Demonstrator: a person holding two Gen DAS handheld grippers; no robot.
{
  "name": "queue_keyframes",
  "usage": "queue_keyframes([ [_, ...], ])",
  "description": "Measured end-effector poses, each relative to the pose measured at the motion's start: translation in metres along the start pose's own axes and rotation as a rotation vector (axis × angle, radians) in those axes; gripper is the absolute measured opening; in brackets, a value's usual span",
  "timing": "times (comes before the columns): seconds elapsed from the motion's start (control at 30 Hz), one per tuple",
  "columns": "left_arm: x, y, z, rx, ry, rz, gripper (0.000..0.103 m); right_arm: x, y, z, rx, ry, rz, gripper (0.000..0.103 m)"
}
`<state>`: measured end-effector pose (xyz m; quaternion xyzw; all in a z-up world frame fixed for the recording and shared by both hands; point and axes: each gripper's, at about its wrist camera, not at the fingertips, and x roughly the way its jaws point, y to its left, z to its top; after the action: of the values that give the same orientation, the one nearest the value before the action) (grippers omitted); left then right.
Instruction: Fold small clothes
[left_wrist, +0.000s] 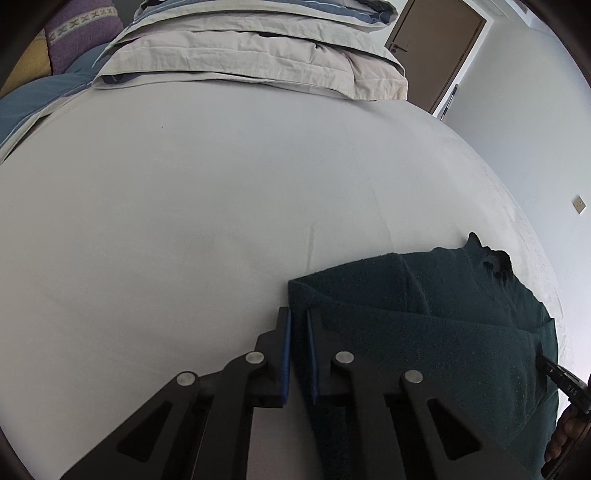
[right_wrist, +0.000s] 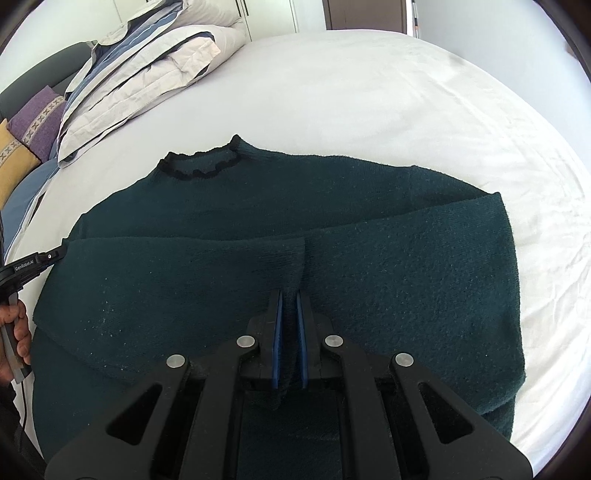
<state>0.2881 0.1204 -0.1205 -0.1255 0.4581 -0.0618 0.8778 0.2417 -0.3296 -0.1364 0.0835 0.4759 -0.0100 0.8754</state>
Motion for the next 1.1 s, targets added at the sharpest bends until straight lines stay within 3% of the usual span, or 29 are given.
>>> queue_keyframes([
  [0.2,-0.001,-0.009,0.003,0.045,-0.013,0.056,0.01,0.005,-0.008,0.003,0.029,0.017,0.034,0.006],
  [0.37,-0.043,-0.005,-0.005,0.009,-0.054,-0.033,0.012,-0.015,-0.011,0.002,0.086,0.011,0.128,0.009],
  [0.4,-0.053,-0.005,-0.01,0.01,-0.052,-0.061,0.016,-0.018,-0.012,0.001,0.094,0.008,0.153,0.011],
  [0.47,-0.068,-0.007,-0.024,0.025,-0.022,-0.093,0.042,-0.025,-0.014,-0.004,0.112,0.01,0.188,0.031],
  [0.53,-0.081,-0.012,-0.037,0.048,-0.025,-0.092,0.049,-0.031,-0.013,-0.01,0.121,-0.001,0.199,0.046],
  [0.6,-0.085,-0.019,-0.049,0.075,-0.01,-0.088,0.051,-0.033,-0.01,-0.014,0.116,0.001,0.209,0.046],
  [0.7,-0.069,-0.028,-0.061,0.138,0.025,-0.006,0.051,-0.029,-0.001,-0.02,0.081,0.039,0.18,0.046],
  [0.77,-0.053,-0.026,-0.069,0.153,0.057,0.022,0.043,-0.027,0.003,-0.024,0.044,0.065,0.136,0.039],
  [0.87,-0.051,-0.019,-0.078,0.15,0.025,0.011,0.04,-0.026,-0.002,-0.029,0.027,0.062,0.086,0.019],
  [0.97,-0.053,-0.017,-0.08,0.149,0.021,0.008,0.035,-0.028,-0.01,-0.03,0.052,0.062,0.083,0.012],
  [1.1,-0.054,-0.015,-0.082,0.147,0.013,0.007,0.031,-0.031,-0.01,-0.033,0.038,0.045,0.051,0.011],
])
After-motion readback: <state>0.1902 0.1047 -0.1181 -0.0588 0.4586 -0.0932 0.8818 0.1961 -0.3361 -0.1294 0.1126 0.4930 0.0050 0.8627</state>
